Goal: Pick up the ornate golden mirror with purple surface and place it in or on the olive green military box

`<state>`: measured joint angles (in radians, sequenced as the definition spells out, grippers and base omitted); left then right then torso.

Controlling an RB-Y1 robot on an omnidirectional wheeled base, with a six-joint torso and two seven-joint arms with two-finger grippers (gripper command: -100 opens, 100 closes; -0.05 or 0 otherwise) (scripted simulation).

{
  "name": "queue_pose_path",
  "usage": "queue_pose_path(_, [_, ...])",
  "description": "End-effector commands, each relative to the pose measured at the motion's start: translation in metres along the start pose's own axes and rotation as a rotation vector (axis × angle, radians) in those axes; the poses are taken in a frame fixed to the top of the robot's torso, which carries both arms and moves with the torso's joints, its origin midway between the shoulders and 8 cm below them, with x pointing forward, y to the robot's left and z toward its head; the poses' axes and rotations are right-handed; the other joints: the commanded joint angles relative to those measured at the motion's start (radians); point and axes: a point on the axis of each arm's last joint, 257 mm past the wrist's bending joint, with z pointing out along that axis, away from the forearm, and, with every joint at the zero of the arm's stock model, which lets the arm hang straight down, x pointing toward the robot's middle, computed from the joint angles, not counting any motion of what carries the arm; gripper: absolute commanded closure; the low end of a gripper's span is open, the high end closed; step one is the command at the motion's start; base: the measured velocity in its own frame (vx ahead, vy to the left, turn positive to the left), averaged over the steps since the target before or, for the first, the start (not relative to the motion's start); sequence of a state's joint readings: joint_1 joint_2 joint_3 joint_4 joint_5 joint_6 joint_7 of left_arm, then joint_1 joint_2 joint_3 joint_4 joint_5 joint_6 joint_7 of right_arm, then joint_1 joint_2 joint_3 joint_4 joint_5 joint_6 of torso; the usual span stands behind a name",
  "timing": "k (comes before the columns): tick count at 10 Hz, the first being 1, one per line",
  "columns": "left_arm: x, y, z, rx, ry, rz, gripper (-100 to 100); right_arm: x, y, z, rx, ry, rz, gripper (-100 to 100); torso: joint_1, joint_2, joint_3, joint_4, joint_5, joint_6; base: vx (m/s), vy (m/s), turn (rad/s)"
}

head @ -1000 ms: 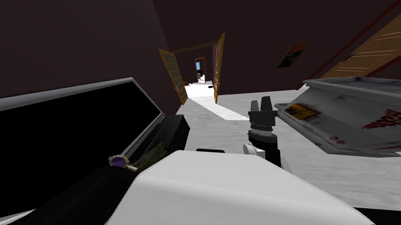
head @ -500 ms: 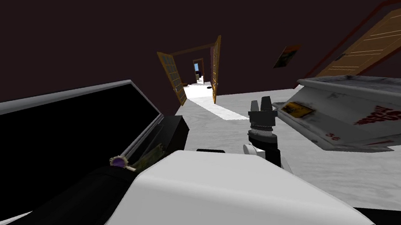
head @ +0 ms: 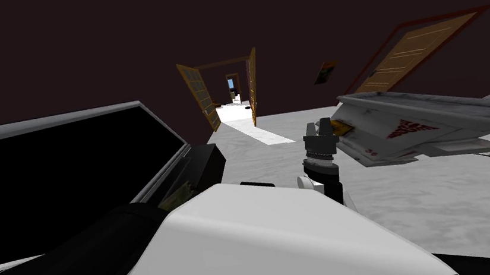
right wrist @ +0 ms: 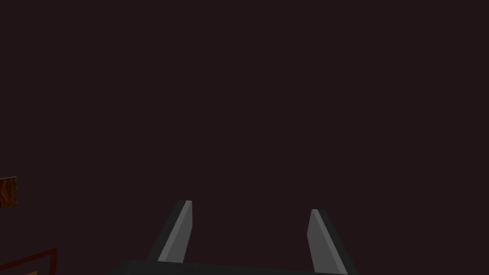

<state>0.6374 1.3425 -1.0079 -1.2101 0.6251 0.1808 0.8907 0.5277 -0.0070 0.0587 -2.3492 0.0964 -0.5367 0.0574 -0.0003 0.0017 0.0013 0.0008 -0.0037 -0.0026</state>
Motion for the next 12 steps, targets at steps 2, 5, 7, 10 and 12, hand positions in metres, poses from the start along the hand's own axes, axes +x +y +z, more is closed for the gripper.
queue_pose_path(2, [-0.011, 0.002, 0.001, 0.025, 0.010, -0.008, -100, 0.000, 0.000, 0.000, 0.000, 0.000, 0.000, 0, 0.001, 0.000, 0.000, 0.000, 0.000, 0.000, 0.007, 0.014, 0.003])
queue_pose_path(5, [-0.097, 0.030, -0.022, -0.010, -0.107, -0.095, -100, 0.000, 0.000, 0.000, 0.000, 0.000, 0.000, 0, -0.010, 0.003, 0.001, 0.001, -0.003, 0.002, -0.050, -0.136, -0.331])
queue_pose_path(7, [-0.119, 0.051, -0.027, -0.032, -0.130, -0.117, -100, 0.000, 0.000, 0.000, 0.000, 0.000, 0.000, 0, -0.003, 0.002, 0.001, 0.000, -0.001, 0.000, -0.007, -0.003, -0.051])
queue_pose_path(10, [-0.116, 0.039, -0.028, 0.012, -0.092, -0.123, -100, 0.000, 0.000, 0.000, 0.000, 0.000, 0.000, 0, 0.001, 0.001, 0.000, 0.000, 0.001, 0.000, 0.002, 0.009, 0.006])
queue_pose_path(12, [-0.165, 0.053, -0.052, 0.003, -0.156, -0.171, -100, 0.000, 0.000, 0.000, 0.000, 0.000, 0.000, 0, 0.000, 0.001, 0.000, 0.000, 0.001, 0.000, -0.024, -0.074, -0.179])
